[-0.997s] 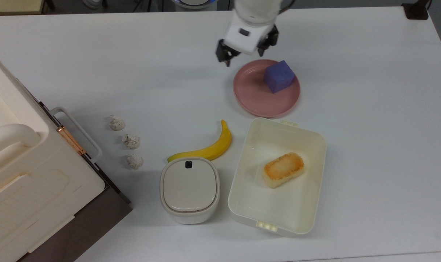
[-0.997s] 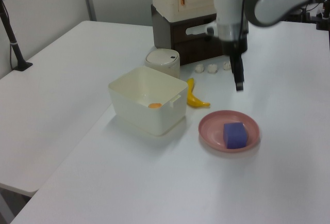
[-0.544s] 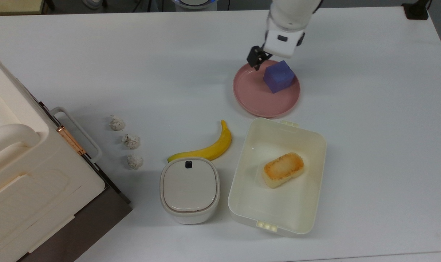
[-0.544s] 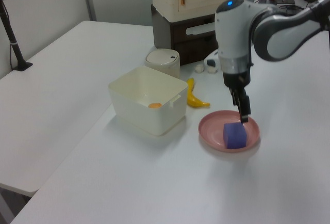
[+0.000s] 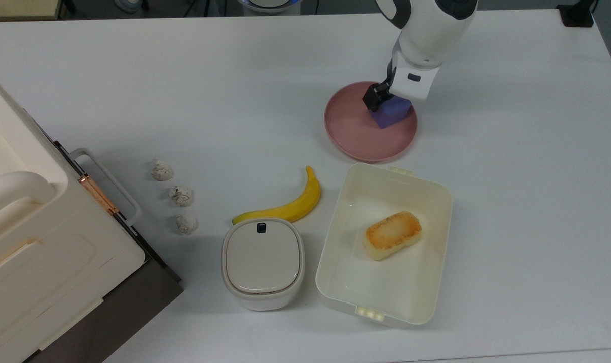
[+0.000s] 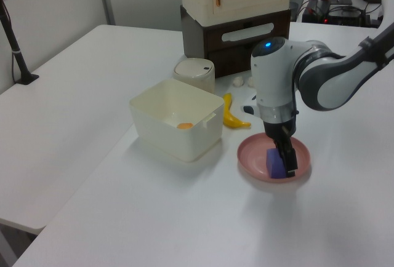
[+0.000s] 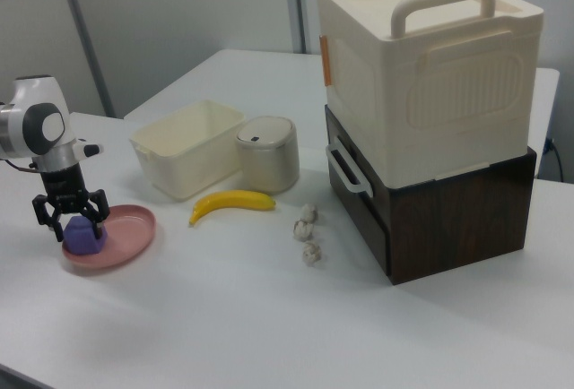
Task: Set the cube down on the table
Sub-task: 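Close the gripper on the purple cube, then lift the cube off the plate and carry it beside the plate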
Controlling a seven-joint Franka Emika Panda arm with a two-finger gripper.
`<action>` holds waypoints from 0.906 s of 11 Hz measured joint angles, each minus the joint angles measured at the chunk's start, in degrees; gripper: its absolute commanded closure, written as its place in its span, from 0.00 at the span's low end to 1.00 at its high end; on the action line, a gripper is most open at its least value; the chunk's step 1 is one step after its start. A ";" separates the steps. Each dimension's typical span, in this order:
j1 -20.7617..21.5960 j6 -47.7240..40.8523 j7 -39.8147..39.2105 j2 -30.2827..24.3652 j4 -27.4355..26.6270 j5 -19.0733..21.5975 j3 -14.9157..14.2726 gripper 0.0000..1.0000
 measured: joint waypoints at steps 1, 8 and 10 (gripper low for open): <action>-0.01 0.07 0.36 0.19 0.14 -0.64 0.00 1.00; -4.78 -1.83 -5.05 -5.07 1.38 -1.77 -7.27 0.93; -7.91 -2.02 -10.37 -5.37 1.02 -1.77 -11.89 0.61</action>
